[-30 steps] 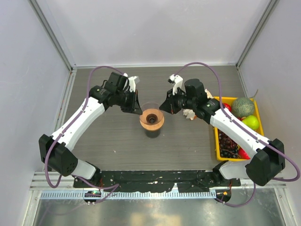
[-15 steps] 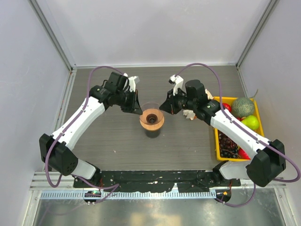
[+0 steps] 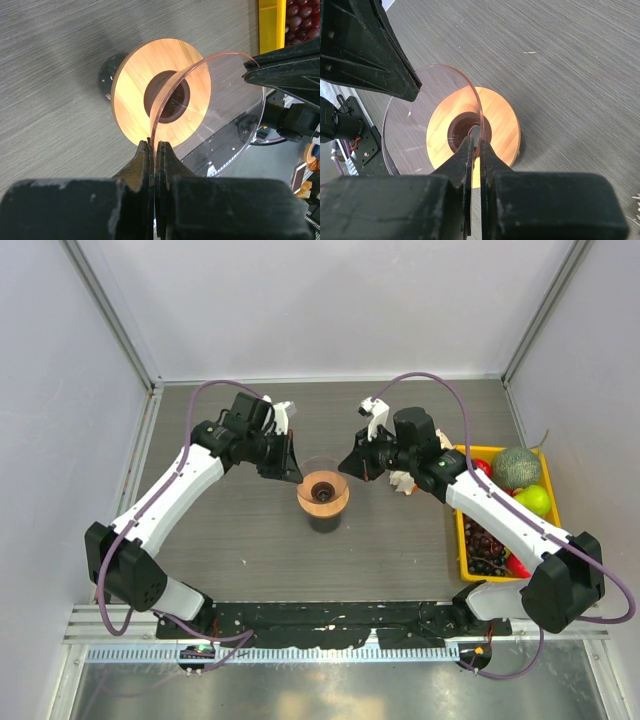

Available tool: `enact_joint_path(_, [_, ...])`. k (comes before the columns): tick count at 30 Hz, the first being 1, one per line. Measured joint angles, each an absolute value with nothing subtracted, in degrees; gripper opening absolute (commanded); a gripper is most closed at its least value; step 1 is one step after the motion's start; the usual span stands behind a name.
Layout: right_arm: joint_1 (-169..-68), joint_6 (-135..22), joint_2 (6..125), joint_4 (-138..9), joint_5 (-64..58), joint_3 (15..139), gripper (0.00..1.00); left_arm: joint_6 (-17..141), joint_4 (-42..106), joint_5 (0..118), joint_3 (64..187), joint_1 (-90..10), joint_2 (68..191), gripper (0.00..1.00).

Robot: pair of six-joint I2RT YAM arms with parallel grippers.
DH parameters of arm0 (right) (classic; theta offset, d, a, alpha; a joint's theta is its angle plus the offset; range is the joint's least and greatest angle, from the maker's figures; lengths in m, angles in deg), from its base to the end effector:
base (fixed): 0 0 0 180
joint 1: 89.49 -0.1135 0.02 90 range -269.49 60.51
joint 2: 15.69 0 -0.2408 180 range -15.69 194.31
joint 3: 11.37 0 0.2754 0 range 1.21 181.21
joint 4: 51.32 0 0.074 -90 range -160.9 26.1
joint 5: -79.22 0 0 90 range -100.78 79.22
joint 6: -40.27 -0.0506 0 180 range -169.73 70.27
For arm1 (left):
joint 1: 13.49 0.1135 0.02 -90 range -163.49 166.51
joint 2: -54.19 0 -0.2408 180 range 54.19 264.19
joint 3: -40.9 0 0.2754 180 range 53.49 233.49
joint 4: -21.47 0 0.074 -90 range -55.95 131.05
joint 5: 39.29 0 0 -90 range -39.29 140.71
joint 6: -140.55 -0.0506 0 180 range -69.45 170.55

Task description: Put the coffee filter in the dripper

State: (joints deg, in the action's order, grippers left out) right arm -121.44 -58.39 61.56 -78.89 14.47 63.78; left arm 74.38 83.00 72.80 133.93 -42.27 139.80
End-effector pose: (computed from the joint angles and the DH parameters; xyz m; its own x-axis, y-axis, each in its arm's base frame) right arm 0.2823 0.2015 0.2790 -0.5346 -0.1729 -0.8272 -0.7208 0.6042 0.3396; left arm 0.2937 -0.1830 0.2912 -0.9078 0.0716 -0.4132 0.2979 0.8034 -0.5155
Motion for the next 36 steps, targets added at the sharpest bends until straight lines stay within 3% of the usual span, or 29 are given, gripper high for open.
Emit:
enact_joint_path(27, [-120.10,-56.27,62.33,-76.39,14.23,63.14,0.05,74.43,82.61,71.79,135.94,-42.75,142.44,0.00])
enact_joint_path(36, [-120.15,-56.08,62.72,-78.01,14.30,64.45,0.05,74.38,83.50,71.68,137.17,-42.75,142.70,0.08])
